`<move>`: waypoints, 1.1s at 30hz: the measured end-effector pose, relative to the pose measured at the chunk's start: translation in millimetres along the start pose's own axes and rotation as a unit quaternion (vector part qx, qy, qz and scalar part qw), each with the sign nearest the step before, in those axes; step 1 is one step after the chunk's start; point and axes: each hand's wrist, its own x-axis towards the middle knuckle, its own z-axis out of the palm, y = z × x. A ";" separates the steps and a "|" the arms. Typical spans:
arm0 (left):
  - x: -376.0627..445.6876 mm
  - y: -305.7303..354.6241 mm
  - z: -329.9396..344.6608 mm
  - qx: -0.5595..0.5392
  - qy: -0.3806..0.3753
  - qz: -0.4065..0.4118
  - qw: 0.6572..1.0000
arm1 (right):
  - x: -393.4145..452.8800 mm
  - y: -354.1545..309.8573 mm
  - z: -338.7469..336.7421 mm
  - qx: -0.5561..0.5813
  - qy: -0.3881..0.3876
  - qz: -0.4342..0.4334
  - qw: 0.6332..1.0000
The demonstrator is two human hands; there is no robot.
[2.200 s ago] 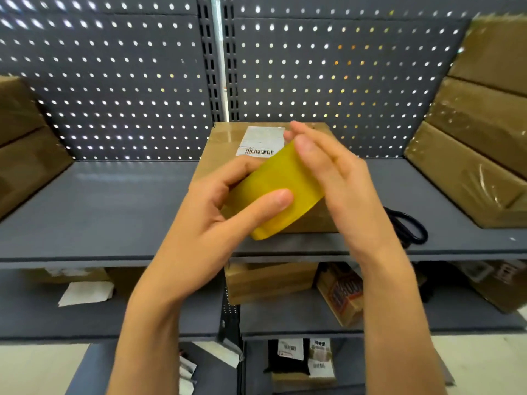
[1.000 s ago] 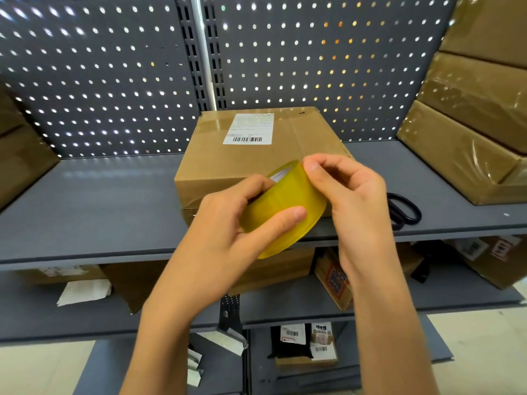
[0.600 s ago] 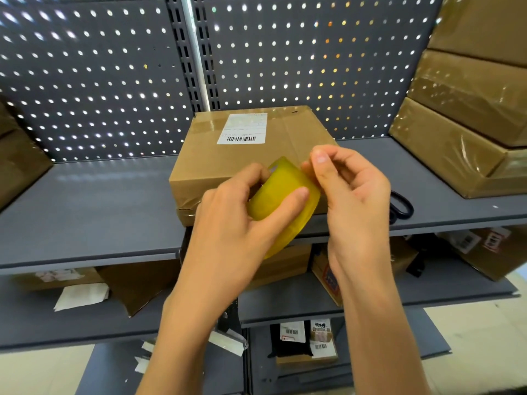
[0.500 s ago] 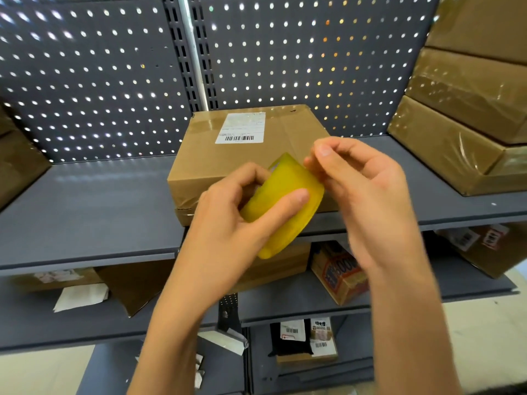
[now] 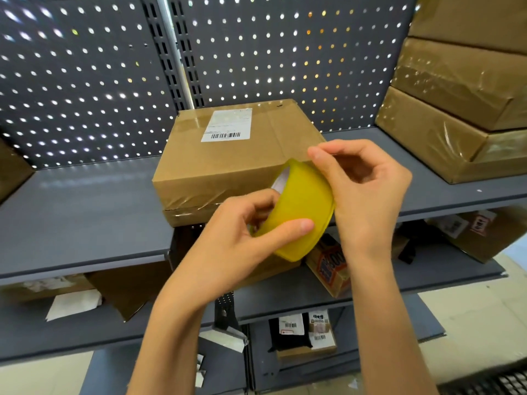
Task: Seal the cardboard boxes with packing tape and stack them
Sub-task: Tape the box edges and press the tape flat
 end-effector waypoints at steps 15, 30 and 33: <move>12.1 6.7 28.3 0.122 0.078 -0.001 0.990 | 5.4 4.0 -15.7 -0.075 0.098 -0.166 0.978; 19.2 11.1 40.6 0.076 0.125 -0.056 0.988 | 6.9 24.6 -31.2 -0.068 0.101 -0.060 0.991; 22.9 12.7 38.6 0.115 0.127 -0.077 0.982 | 3.5 27.0 -27.6 -0.111 0.108 -0.093 0.984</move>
